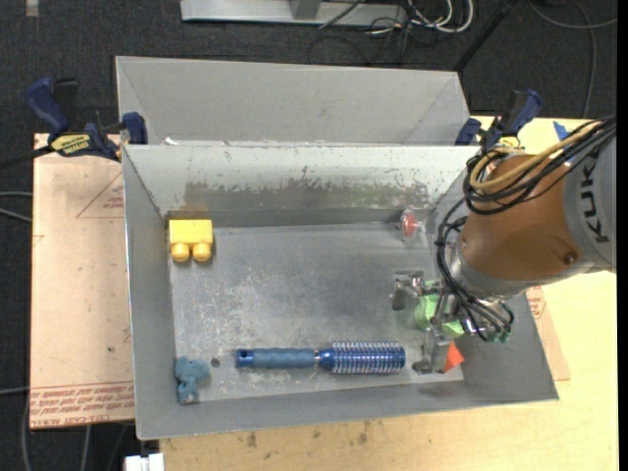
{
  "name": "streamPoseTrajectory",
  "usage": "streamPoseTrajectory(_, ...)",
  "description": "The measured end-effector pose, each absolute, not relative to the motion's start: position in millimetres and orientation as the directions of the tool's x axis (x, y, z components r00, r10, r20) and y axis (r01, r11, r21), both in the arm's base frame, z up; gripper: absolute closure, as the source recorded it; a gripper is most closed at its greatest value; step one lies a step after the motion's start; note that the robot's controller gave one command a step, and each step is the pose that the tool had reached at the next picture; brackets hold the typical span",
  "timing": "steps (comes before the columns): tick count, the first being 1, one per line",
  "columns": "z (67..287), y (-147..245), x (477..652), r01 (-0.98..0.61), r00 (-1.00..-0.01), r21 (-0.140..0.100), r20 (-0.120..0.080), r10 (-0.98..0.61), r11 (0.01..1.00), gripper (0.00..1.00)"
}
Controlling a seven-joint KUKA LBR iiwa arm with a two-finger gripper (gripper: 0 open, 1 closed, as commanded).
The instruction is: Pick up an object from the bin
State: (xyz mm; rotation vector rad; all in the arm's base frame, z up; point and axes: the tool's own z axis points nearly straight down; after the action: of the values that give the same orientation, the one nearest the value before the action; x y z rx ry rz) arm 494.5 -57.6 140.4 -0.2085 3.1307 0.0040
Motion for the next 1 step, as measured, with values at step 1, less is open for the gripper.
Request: streamPoseTrajectory(1, 81.6, 9.6, 496.0, -0.212, -0.977, 0.005, 0.004, -0.212, 0.977, 0.0)
